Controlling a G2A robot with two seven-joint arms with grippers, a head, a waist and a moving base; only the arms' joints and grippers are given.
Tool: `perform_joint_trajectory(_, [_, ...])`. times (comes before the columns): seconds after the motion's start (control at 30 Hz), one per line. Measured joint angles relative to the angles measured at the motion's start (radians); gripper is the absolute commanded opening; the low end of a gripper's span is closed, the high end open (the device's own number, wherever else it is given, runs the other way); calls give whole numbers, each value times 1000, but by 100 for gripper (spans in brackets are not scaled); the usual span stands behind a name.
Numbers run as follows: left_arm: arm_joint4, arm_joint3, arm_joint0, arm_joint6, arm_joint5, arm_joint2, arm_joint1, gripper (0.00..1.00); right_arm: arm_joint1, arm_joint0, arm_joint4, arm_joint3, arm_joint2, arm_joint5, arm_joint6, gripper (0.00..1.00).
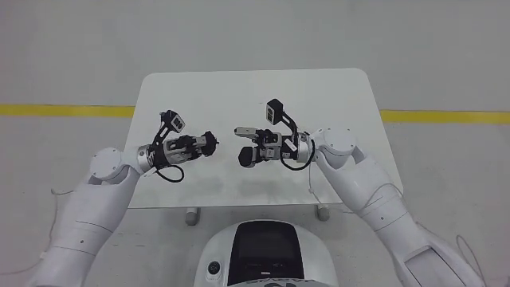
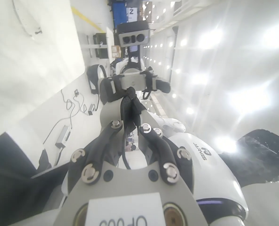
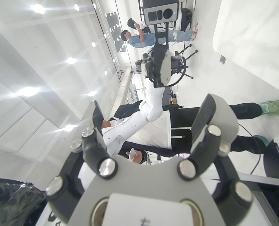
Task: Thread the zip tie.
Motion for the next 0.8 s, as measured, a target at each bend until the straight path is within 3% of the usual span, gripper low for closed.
perform_joint_trajectory(0.1, [-61, 40, -15, -33, -80, 10, -9, 0, 0, 0, 0, 0, 0, 0, 0, 100])
perform_joint_trajectory(0.13, [-74, 51, -22, -45, -87, 11, -11, 0, 0, 0, 0, 0, 0, 0, 0, 100])
perform_joint_trajectory(0.4, [-131, 133, -64, -109, -84, -11, -46, 0, 0, 0, 0, 0, 0, 0, 0, 100])
perform_joint_trajectory(0.63, [-129, 131, -65, -106, -84, -13, -47, 0, 0, 0, 0, 0, 0, 0, 0, 100])
perform_joint_trajectory(0.73, [-74, 103, -68, -41, -84, -32, -53, 0, 0, 0, 0, 0, 0, 0, 0, 100])
perform_joint_trajectory(0.8, [-87, 96, -66, -23, -84, -46, -62, 0, 0, 0, 0, 0, 0, 0, 0, 100])
